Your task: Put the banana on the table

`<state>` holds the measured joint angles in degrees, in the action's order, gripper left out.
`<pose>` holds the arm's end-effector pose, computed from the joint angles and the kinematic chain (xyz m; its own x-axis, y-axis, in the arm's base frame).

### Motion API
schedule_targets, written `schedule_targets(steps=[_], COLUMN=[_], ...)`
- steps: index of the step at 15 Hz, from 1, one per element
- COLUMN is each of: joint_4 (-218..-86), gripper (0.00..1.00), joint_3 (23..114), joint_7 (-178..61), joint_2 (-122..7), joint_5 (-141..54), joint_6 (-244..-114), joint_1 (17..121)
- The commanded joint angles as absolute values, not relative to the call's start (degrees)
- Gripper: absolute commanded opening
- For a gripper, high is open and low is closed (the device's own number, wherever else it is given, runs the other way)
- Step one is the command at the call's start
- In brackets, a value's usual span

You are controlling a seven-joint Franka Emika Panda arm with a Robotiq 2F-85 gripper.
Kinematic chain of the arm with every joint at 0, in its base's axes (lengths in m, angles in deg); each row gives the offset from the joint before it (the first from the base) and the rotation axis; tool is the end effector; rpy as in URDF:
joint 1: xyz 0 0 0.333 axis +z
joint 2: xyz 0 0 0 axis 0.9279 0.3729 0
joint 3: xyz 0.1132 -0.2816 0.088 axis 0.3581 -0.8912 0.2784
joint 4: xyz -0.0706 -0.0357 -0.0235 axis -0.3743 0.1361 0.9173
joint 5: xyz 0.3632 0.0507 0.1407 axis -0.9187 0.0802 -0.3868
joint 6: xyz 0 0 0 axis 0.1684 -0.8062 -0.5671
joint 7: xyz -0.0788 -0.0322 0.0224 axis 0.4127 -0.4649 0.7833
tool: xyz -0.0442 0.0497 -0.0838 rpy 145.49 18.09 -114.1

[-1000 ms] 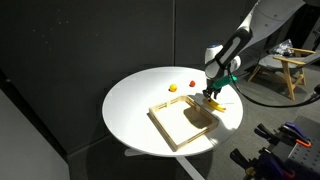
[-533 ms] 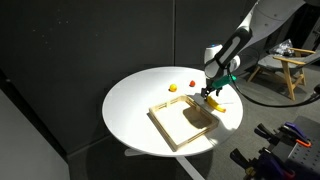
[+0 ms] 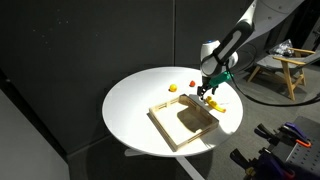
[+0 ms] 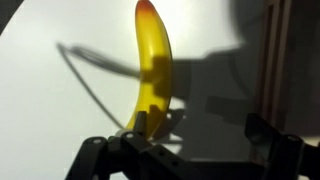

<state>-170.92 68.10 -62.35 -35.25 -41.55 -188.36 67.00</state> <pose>0.5993 -0.0597 0.1230 0.9824 -0.1647 -0.0879 -0.1553 -0.9824 0.1041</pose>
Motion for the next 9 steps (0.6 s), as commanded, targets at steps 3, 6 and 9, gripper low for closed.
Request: schedule_targets(steps=[3,6,9], joint_4=[-175.62,-177.18,-178.60], gripper=[1.00,1.00,1.00], joint_3=[69.55,70.29,71.33], joint_7=[-60.55,-60.77,-60.09], joint_2=[-43.31,-46.85,-49.99], joint_5=[-41.80,-41.63,-41.63], joint_6=[-182.72,-179.20,-176.83], joint_1=[68.99,70.14,70.83])
